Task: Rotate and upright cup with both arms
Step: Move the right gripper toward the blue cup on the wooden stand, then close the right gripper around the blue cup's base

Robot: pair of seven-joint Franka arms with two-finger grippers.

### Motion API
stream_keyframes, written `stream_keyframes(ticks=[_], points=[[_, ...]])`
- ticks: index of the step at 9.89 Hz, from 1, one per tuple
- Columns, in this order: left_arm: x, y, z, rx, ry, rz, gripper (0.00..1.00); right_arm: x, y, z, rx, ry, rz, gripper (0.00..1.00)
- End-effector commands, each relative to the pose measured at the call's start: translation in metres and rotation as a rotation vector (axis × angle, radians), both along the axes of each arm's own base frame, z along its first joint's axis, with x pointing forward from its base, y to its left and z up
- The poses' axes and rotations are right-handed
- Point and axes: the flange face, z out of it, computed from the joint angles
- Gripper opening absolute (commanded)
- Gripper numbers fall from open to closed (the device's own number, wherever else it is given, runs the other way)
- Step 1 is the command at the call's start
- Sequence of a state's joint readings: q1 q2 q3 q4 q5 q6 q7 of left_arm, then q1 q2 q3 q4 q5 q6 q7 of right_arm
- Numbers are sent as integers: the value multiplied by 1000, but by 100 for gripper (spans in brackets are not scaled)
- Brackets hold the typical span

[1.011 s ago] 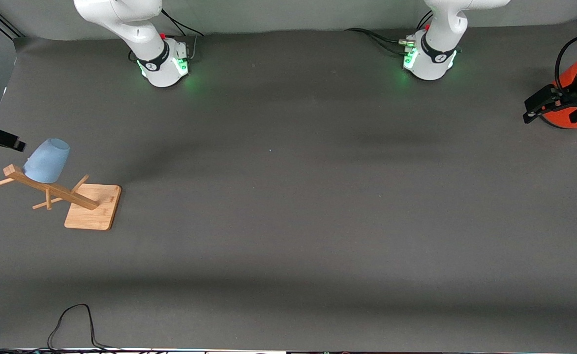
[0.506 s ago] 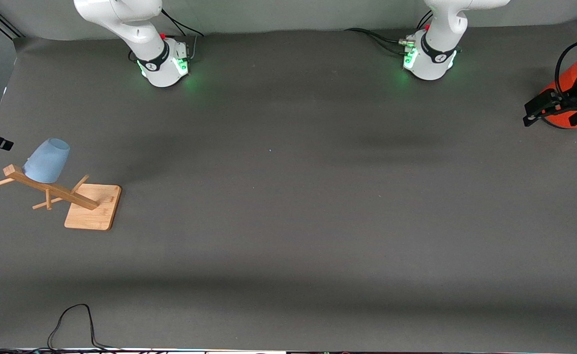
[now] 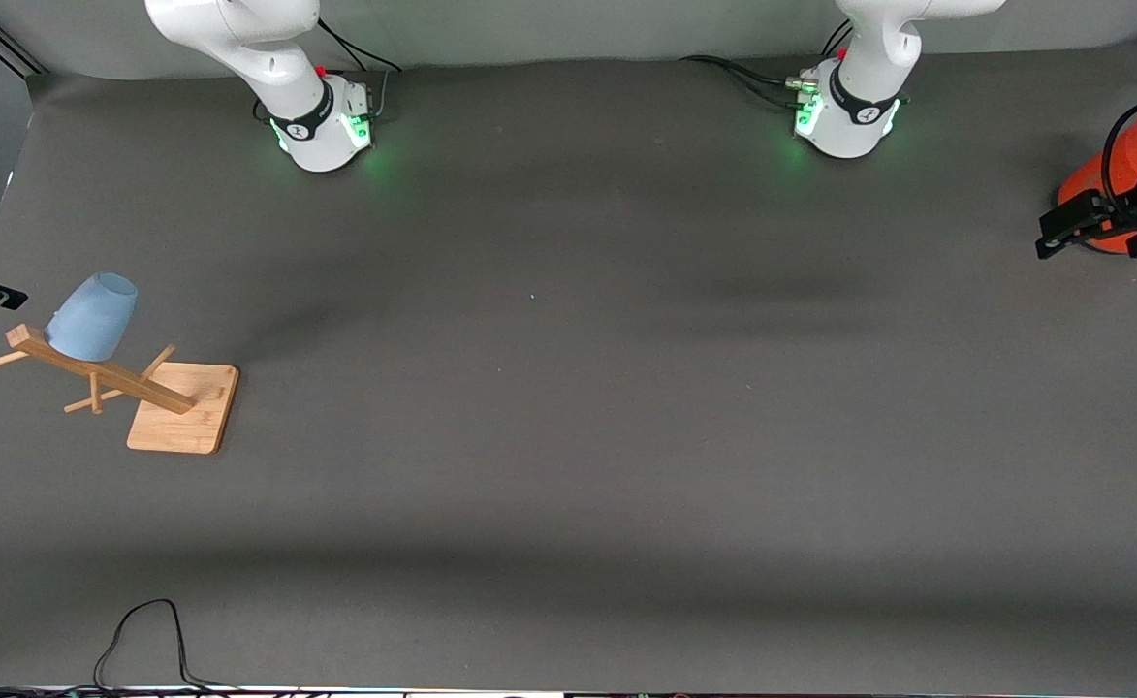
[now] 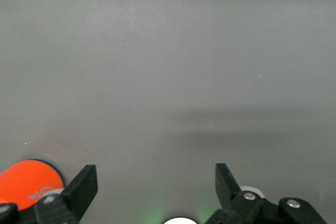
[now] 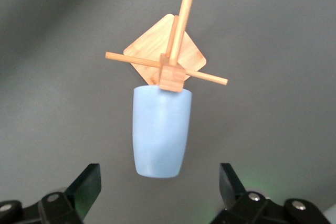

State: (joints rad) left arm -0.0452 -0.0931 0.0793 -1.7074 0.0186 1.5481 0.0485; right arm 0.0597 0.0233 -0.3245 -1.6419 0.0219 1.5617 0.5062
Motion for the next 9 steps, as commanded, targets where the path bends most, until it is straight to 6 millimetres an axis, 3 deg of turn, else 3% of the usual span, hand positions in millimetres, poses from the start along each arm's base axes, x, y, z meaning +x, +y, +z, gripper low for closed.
stream_keyframes(ticks=[1,5,9], points=[[-1,0,7,5,-4,-13,100,-13,-1,-24,51,-50,-70,100],[8,-4,3,4,-38,-21,100,-21,-10,-74,56,-38,-100,100],[13,-5,-15,0,3,-20,100,-26,-9,-114,54,-31,-108,100]])
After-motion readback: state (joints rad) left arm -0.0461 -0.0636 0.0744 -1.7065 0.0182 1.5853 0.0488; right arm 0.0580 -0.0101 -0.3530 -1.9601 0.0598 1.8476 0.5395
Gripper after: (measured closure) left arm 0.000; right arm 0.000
